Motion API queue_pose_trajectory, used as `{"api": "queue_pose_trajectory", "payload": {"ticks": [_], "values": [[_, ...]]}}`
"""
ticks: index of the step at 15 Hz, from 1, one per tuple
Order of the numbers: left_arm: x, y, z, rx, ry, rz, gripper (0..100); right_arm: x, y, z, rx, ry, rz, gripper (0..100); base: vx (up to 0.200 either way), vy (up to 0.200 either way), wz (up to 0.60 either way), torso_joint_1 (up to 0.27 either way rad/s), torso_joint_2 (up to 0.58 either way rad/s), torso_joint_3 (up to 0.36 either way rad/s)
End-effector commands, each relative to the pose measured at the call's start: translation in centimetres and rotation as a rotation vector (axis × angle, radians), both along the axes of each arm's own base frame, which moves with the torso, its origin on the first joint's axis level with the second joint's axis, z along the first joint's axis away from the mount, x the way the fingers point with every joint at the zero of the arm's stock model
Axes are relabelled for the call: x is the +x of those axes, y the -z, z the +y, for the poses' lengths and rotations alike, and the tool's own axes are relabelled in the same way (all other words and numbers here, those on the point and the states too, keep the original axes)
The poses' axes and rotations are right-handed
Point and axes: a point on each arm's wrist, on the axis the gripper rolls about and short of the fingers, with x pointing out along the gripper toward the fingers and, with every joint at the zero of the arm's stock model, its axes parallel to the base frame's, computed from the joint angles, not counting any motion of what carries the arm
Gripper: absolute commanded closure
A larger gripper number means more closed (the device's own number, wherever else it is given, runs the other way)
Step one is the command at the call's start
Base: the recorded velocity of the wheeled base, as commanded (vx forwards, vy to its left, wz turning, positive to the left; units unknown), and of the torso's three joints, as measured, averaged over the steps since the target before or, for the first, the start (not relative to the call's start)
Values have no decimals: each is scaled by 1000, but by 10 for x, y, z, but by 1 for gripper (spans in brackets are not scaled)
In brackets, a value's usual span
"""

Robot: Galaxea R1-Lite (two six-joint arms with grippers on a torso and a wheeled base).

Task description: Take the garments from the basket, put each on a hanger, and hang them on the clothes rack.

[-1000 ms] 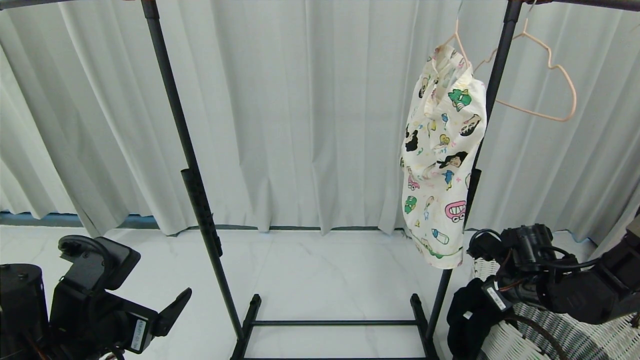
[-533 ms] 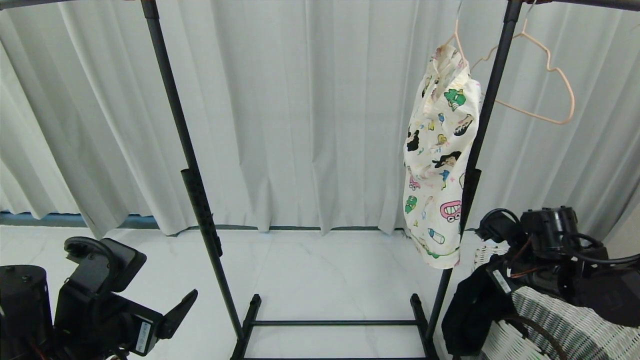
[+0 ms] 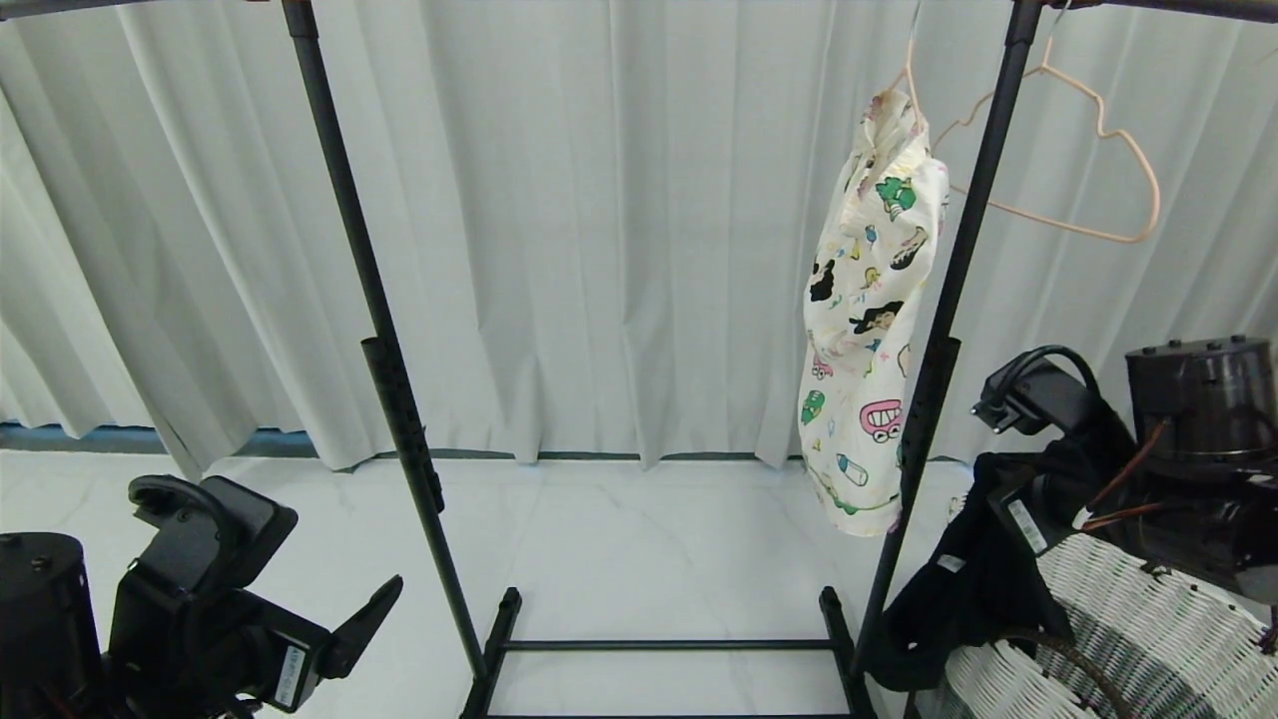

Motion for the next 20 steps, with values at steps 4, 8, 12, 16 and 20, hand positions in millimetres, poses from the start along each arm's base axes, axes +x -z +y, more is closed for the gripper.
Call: {"api": "queue_pose_trajectory", "payload": {"ticks": [4, 8, 12, 16, 20], "values": [[0, -2, 0, -6, -1, -18, 0, -26, -59, 15, 62, -108, -104, 100, -200, 0, 0, 5, 6, 2], [-3, -4, 1, -12, -2, -31, 0, -26, -67, 25, 68, -145, -108, 100, -200, 0, 0, 1, 2, 4], [-10, -22, -28, -152, 210, -79, 0, -32, -73, 35, 85, -194, -123, 100, -50, 0, 0, 2, 1, 1], [-4, -42, -94, -341, 442, -9, 0, -41, -80, 70, 207, -279, -92, 100, 0, 0, 0, 0, 0, 0], [32, -33, -157, -361, 476, 86, 0, -42, -87, 96, 263, -331, -88, 100, 0, 0, 0, 0, 0, 0]]}}
